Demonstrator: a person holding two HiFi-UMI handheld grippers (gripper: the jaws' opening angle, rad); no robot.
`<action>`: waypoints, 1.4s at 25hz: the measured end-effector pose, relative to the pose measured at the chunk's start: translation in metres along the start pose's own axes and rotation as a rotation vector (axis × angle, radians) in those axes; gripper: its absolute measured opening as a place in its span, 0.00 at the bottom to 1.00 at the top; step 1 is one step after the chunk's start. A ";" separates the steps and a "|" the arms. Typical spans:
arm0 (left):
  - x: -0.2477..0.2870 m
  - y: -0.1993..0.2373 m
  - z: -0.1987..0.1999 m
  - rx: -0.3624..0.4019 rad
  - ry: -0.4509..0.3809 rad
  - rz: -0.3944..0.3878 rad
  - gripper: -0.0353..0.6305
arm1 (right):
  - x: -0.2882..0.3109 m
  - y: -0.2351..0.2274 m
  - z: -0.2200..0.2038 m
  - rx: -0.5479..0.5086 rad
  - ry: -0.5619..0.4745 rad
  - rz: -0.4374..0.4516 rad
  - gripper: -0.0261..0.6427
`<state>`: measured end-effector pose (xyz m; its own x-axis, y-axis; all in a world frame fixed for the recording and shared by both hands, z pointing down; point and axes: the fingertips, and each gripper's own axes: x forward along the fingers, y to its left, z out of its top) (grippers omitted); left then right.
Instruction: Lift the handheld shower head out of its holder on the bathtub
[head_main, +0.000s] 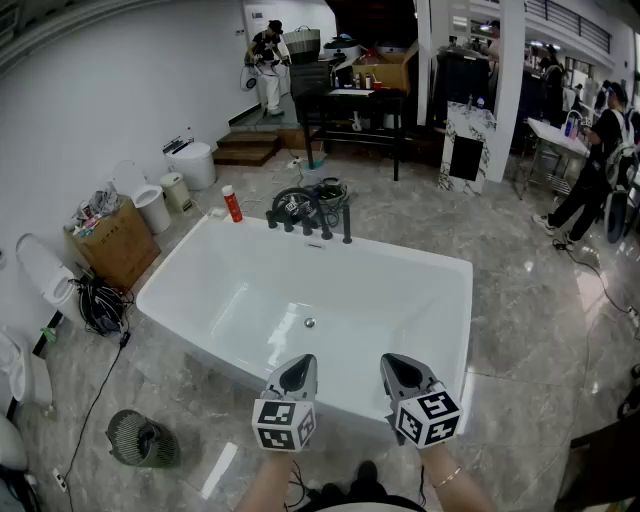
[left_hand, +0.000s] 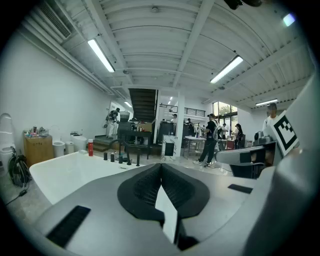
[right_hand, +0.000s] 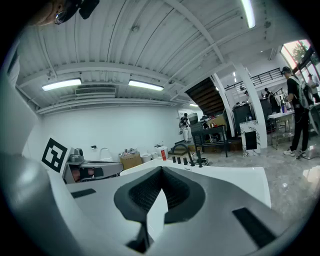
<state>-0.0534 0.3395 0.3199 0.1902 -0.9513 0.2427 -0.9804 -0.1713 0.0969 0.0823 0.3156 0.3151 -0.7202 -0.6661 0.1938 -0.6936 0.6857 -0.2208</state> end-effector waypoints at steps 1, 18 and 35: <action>0.007 0.000 0.003 0.002 -0.003 0.001 0.08 | 0.003 -0.005 0.002 -0.003 -0.002 0.004 0.05; 0.058 -0.034 0.016 0.033 -0.015 0.010 0.08 | -0.003 -0.060 0.017 0.014 -0.037 -0.013 0.05; 0.193 0.065 0.020 0.034 0.027 -0.021 0.09 | 0.144 -0.106 0.027 0.063 -0.018 -0.044 0.05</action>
<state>-0.0819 0.1395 0.3535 0.2118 -0.9401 0.2670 -0.9772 -0.2003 0.0697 0.0527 0.1388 0.3408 -0.6880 -0.7011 0.1872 -0.7221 0.6360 -0.2722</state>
